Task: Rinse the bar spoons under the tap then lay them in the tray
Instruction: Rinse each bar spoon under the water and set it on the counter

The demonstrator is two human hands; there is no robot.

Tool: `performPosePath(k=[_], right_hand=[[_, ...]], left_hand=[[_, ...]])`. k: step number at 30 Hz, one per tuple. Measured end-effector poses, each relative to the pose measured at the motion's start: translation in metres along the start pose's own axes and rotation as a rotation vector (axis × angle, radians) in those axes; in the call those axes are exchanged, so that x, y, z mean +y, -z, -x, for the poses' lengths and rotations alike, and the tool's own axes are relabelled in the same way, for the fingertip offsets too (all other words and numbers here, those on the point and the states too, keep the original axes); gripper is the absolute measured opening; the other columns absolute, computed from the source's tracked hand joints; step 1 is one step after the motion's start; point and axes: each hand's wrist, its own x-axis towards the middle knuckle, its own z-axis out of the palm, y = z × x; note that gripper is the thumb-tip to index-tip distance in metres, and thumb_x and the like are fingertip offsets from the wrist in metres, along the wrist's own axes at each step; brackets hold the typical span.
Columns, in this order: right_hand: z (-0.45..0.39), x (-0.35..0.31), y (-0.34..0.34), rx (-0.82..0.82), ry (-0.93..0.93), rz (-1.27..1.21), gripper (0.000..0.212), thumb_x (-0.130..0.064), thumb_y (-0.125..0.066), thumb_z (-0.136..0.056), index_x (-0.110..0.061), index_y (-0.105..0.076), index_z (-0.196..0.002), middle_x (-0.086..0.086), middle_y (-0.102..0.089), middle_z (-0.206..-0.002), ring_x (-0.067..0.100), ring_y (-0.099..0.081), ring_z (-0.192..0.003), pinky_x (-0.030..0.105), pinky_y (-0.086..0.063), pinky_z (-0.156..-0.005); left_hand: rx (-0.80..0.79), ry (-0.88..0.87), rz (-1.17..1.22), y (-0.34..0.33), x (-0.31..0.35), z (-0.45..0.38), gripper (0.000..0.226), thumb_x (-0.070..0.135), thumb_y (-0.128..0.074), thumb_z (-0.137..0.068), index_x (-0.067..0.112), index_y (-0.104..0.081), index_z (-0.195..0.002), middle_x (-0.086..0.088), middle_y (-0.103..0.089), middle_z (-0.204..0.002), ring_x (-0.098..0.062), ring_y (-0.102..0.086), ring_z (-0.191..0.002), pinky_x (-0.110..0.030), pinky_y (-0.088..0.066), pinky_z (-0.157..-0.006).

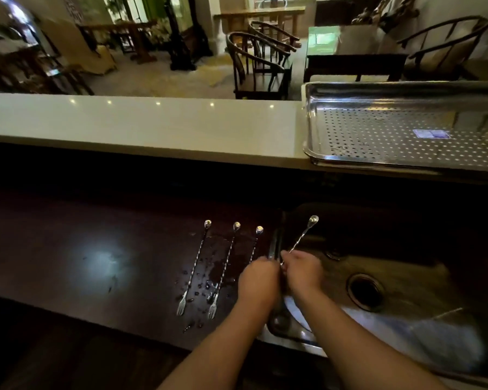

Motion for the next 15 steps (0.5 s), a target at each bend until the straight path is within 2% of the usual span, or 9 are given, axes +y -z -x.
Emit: performPosePath(k=[3, 5, 8, 12, 15], right_hand=[[0.01, -0.003, -0.046, -0.056, 0.051, 0.135, 0.023, -0.017, -0.064, -0.087, 0.002, -0.069, -0.074, 0.021, -0.069, -0.074, 0.034, -0.062, -0.07, 0.043, -0.051, -0.069], [0.016, -0.005, -0.075, -0.089, 0.086, 0.236, 0.019, -0.021, -0.065, -0.087, -0.006, -0.07, -0.076, 0.013, -0.071, -0.076, 0.03, -0.066, -0.075, 0.042, -0.053, -0.072], [0.026, -0.007, -0.11, -0.124, 0.131, 0.426, 0.019, -0.022, -0.063, -0.087, -0.016, -0.063, -0.069, 0.002, -0.063, -0.067, 0.021, -0.06, -0.068, 0.029, -0.045, -0.061], [0.031, -0.007, -0.142, -0.155, 0.118, 0.6, 0.021, -0.016, -0.057, -0.085, -0.006, -0.064, -0.067, 0.004, -0.057, -0.062, 0.02, -0.052, -0.06, 0.026, -0.033, -0.048], [0.032, -0.005, -0.16, -0.19, 0.117, 0.648, 0.022, -0.014, -0.057, -0.085, -0.012, -0.06, -0.063, 0.004, -0.055, -0.061, 0.02, -0.052, -0.061, 0.025, -0.034, -0.053]], left_hand=[[0.007, 0.063, 0.024, 0.01, -0.042, 0.007, 0.023, 0.019, -0.044, -0.089, 0.014, -0.065, -0.098, -0.011, -0.062, -0.099, -0.032, -0.063, -0.088, -0.037, -0.046, -0.07], [0.022, 0.115, 0.061, 0.015, -0.067, 0.011, 0.022, 0.018, -0.043, -0.09, 0.016, -0.064, -0.098, -0.009, -0.064, -0.098, -0.029, -0.063, -0.088, -0.036, -0.046, -0.071], [0.036, 0.178, 0.122, 0.018, -0.1, 0.013, 0.025, 0.012, -0.043, -0.09, 0.016, -0.063, -0.103, -0.008, -0.067, -0.098, -0.027, -0.064, -0.088, -0.036, -0.048, -0.073], [0.019, 0.248, 0.153, 0.015, -0.128, 0.017, 0.026, 0.004, -0.042, -0.088, 0.013, -0.063, -0.1, -0.006, -0.067, -0.1, -0.022, -0.064, -0.087, -0.032, -0.049, -0.073], [0.041, 0.286, 0.186, 0.011, -0.143, 0.019, 0.027, 0.004, -0.041, -0.09, 0.014, -0.063, -0.102, -0.005, -0.066, -0.101, -0.02, -0.064, -0.088, -0.031, -0.048, -0.074]])
